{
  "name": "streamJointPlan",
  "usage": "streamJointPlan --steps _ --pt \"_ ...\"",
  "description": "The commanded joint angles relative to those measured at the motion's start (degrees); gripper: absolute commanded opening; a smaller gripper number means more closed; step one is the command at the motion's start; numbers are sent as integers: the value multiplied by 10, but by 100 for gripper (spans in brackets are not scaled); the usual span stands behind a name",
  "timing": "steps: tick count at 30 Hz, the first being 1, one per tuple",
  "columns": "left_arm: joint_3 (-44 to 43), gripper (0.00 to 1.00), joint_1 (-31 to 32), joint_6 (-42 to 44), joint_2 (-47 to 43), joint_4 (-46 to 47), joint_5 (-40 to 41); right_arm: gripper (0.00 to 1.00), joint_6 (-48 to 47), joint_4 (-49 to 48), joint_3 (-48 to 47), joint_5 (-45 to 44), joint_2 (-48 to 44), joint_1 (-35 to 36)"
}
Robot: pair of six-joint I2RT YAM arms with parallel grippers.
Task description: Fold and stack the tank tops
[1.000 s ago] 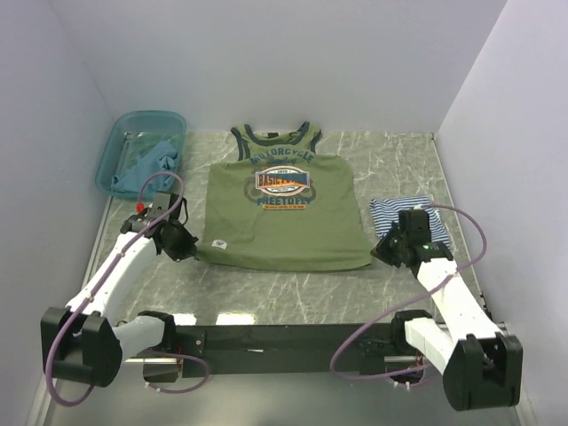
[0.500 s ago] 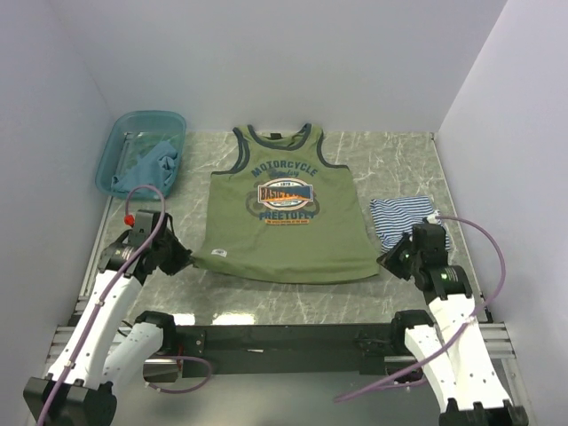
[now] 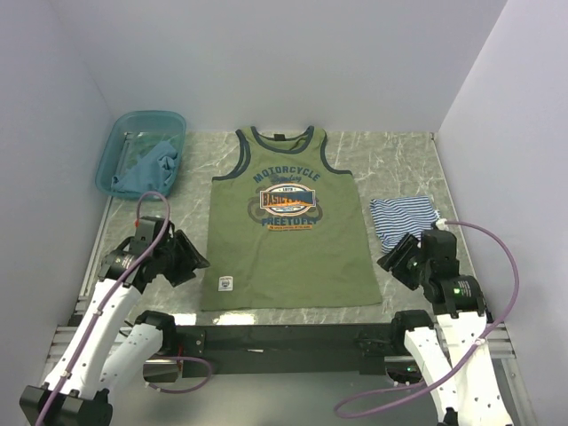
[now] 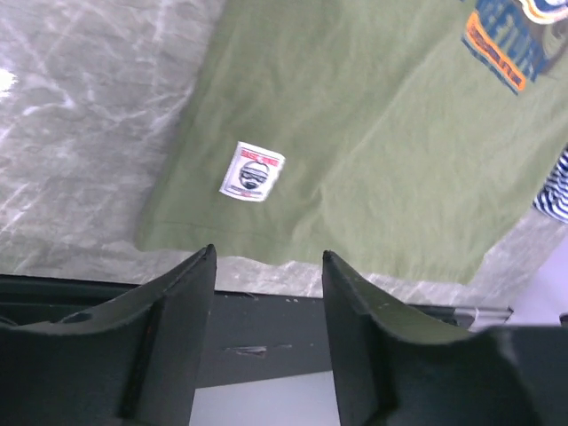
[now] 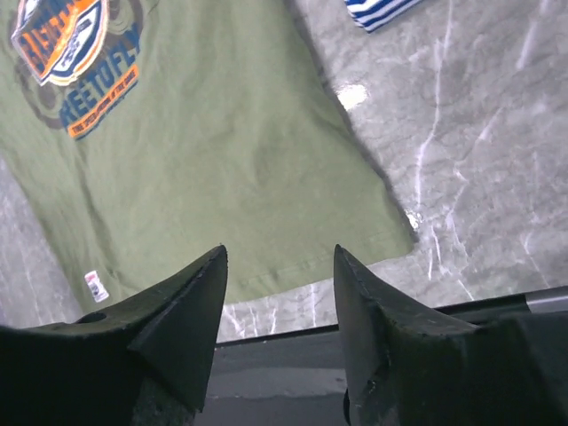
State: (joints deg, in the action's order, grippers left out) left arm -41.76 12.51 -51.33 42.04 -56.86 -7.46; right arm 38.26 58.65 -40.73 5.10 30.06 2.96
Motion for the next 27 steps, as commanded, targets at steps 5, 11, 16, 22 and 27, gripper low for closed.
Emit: streamJointPlan --steps 5,11,16,22,27 --pt "-104 62 1 44 65 124 -28 59 -7 -90 -13 105 33 28" --pt "-286 55 -47 104 223 127 -20 52 145 -233 -36 -75 154 365" --pt "-408 56 -85 122 229 117 -33 46 216 -334 -111 -157 380 595" --pt "-503 59 -97 99 200 119 -36 41 202 -329 -348 -176 672 698" --pt "-552 60 -100 99 193 106 -42 40 187 -286 -528 -169 842 740"
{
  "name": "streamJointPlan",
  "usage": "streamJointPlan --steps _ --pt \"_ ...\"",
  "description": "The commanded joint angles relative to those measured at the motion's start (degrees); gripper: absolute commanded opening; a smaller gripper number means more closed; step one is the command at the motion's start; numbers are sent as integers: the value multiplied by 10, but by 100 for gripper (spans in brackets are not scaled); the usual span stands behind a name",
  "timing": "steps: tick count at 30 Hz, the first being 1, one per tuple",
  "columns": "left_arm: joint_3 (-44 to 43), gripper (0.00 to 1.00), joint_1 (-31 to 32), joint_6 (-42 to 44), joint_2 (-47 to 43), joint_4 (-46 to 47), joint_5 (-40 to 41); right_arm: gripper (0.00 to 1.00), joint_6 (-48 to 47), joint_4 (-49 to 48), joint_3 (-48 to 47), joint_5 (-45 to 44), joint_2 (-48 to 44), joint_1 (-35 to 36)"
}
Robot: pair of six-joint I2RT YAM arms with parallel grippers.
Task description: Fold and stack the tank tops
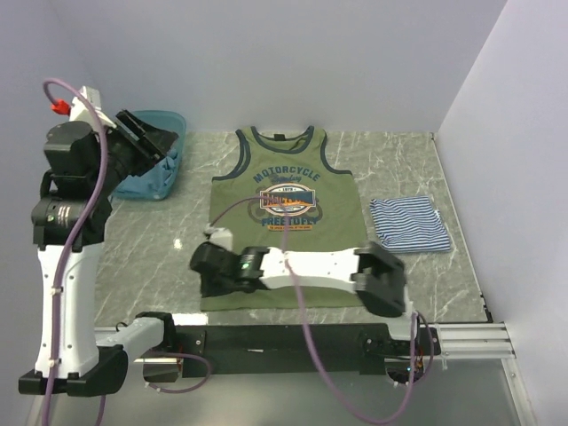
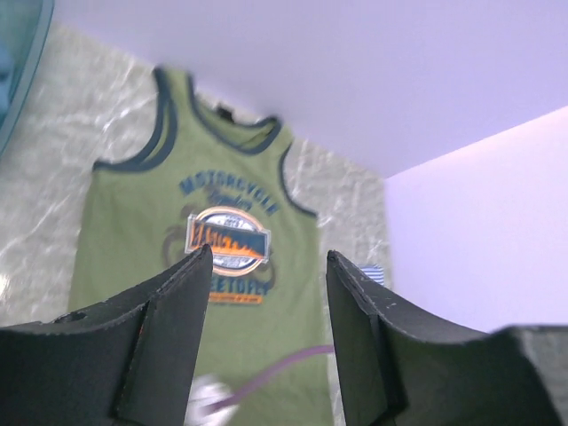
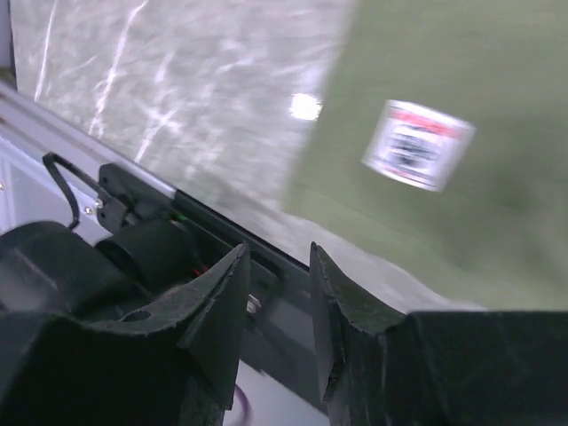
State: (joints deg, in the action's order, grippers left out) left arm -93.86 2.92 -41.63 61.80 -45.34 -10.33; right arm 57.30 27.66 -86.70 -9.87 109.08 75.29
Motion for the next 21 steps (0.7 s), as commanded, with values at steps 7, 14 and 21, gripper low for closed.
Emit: streamJointPlan --steps 7,14,21 --pt "-34 60 -4 14 -5 -14 -15 40 -16 72 -195 -17 159 33" --pt "-6 60 -5 15 -9 -2 -20 40 -10 90 -214 -33 193 35" --pt "30 59 -5 11 -12 15 -29 41 -12 97 -219 -31 214 41"
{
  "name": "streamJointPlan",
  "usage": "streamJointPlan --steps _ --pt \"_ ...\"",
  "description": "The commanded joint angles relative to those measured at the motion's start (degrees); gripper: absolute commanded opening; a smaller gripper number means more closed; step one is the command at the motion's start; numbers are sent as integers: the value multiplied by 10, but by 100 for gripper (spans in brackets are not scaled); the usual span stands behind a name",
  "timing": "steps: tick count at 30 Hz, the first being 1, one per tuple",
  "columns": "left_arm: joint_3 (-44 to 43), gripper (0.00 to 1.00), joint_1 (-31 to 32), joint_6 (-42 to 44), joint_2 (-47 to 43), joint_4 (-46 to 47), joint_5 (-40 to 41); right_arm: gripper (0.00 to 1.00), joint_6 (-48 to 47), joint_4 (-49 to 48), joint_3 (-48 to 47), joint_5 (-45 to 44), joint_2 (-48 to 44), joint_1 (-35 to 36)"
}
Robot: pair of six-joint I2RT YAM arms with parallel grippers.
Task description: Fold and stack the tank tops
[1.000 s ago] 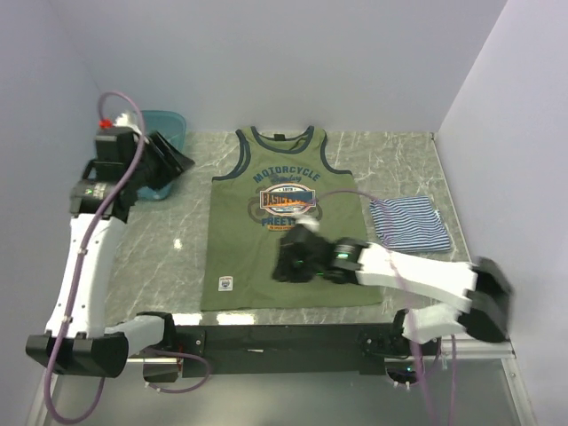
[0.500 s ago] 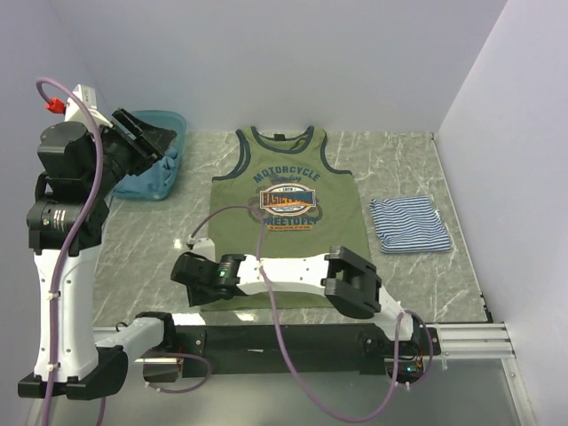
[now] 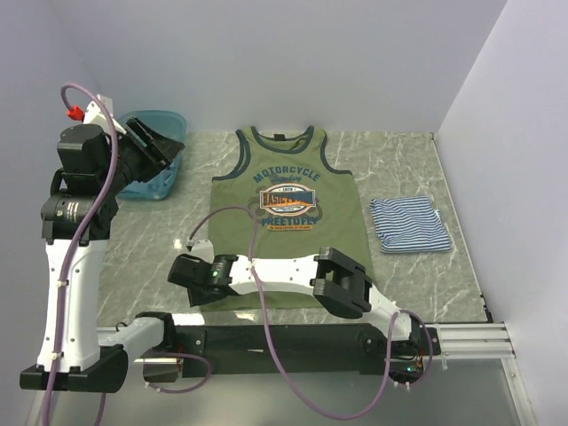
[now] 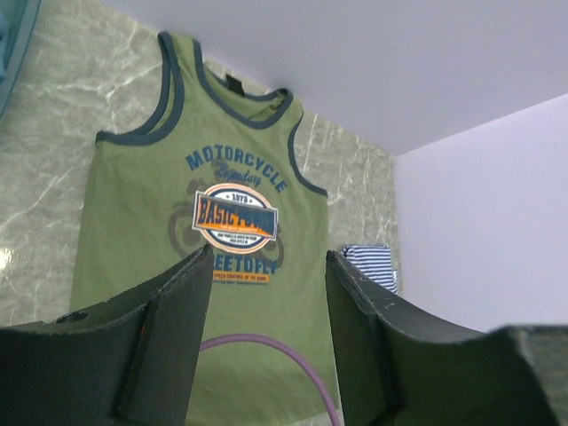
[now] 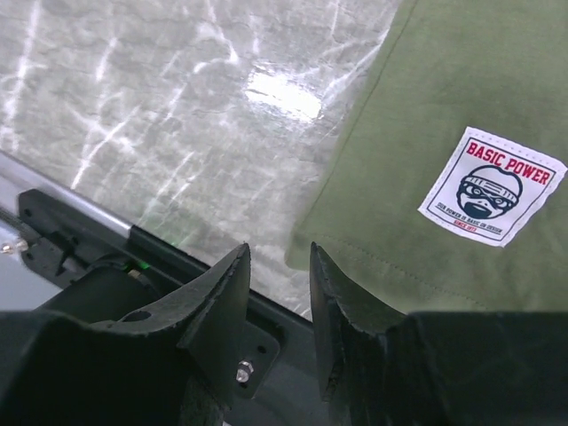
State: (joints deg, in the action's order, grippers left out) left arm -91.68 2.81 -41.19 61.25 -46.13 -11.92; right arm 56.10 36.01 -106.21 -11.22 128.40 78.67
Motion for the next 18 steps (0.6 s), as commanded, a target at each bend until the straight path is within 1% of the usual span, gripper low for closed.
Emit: streamJointPlan --steps 1,4,9,11,12,14,15,16,18 --pt "11 59 -3 7 -7 24 -13 41 0 13 -27 -16 25 6" --pt "15 59 -3 8 -8 25 -11 41 -2 24 -47 -17 39 8" --pt "19 58 -3 9 -4 26 -8 41 0 28 -49 -18 50 7" --pt "26 58 -3 9 -5 29 -6 41 0 25 -49 -16 53 8" --pt "28 58 -3 9 -5 31 -5 39 -3 24 -48 -14 55 8" --pt "35 58 -3 8 -5 36 4 32 -4 27 -50 -15 55 8" --pt "46 58 -3 6 -5 39 8 17 -4 27 -46 -14 54 8" --pt "52 58 -3 3 -6 49 18 10 -4 23 -34 -11 48 8" --pt "70 59 -3 -6 0 58 30 0 -4 5 -14 -6 23 4"
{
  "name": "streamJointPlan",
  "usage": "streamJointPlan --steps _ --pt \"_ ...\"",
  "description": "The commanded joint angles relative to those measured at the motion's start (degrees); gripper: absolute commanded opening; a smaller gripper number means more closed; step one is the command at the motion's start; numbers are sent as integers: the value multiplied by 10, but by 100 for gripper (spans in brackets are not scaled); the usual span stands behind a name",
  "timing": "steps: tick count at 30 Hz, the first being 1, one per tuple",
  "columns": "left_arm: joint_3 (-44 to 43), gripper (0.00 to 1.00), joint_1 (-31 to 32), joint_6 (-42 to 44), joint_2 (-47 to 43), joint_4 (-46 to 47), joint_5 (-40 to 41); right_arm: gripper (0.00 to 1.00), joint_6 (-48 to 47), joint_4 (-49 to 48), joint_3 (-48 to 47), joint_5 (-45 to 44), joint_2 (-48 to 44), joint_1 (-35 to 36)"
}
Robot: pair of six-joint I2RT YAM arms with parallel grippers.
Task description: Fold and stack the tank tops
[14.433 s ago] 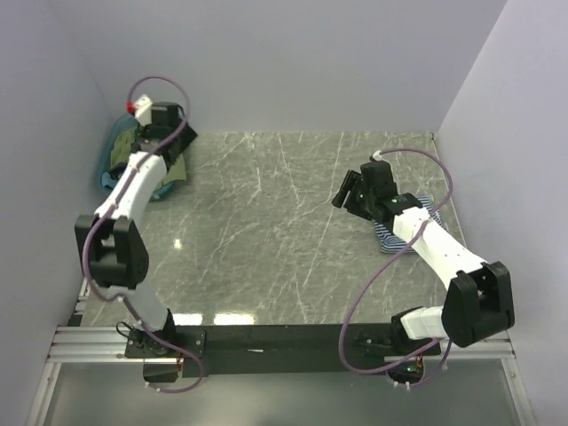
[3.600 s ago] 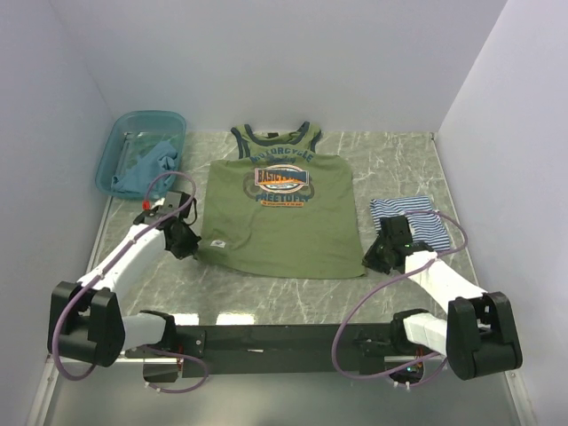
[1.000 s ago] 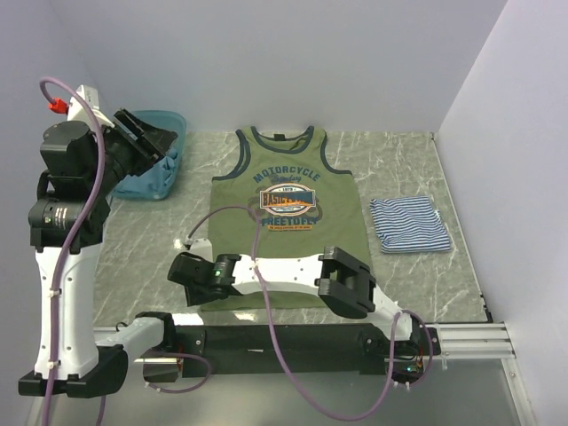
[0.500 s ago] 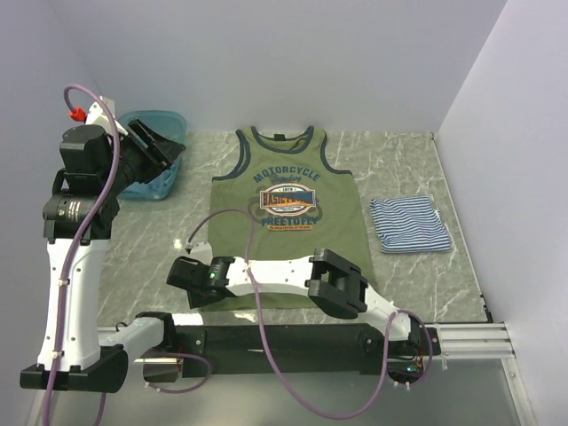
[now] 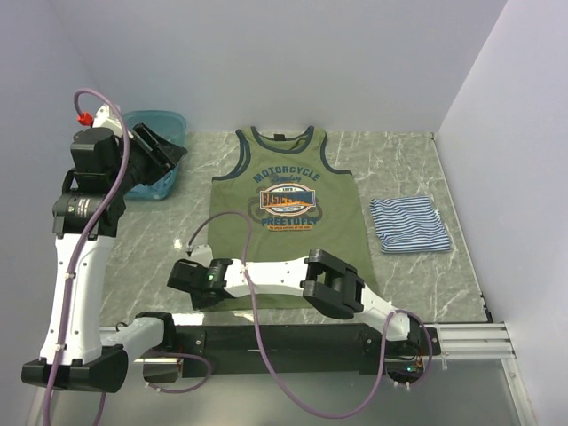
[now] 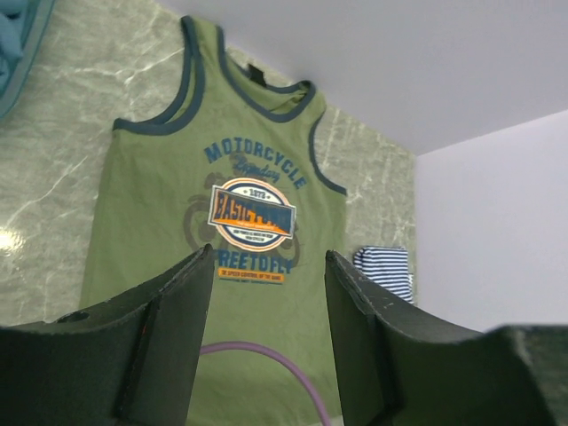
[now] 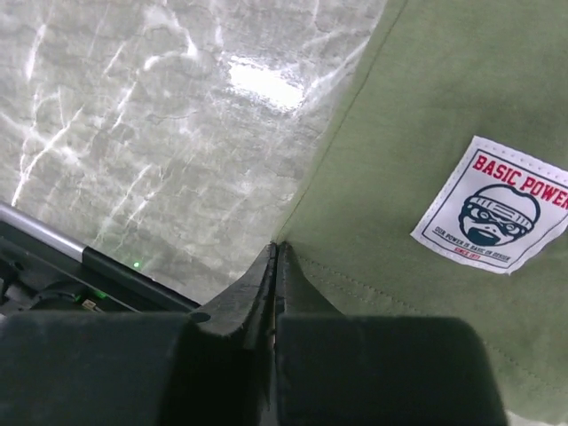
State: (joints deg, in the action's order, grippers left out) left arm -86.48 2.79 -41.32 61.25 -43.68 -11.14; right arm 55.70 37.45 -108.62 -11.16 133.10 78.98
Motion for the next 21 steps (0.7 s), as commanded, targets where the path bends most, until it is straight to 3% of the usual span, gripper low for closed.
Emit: streamJointPlan --steps 1,7,14,21 --pt "25 59 -3 -9 3 40 27 0 -2 -19 36 -4 -37 -1" --pt "71 57 -4 -31 75 100 59 0 -30 -108 125 23 -164 -17" --pt "100 56 -4 -26 171 138 109 0 -41 -155 171 61 -220 -21" --pt "99 54 -4 0 288 180 96 0 -34 -174 213 76 -253 -30"
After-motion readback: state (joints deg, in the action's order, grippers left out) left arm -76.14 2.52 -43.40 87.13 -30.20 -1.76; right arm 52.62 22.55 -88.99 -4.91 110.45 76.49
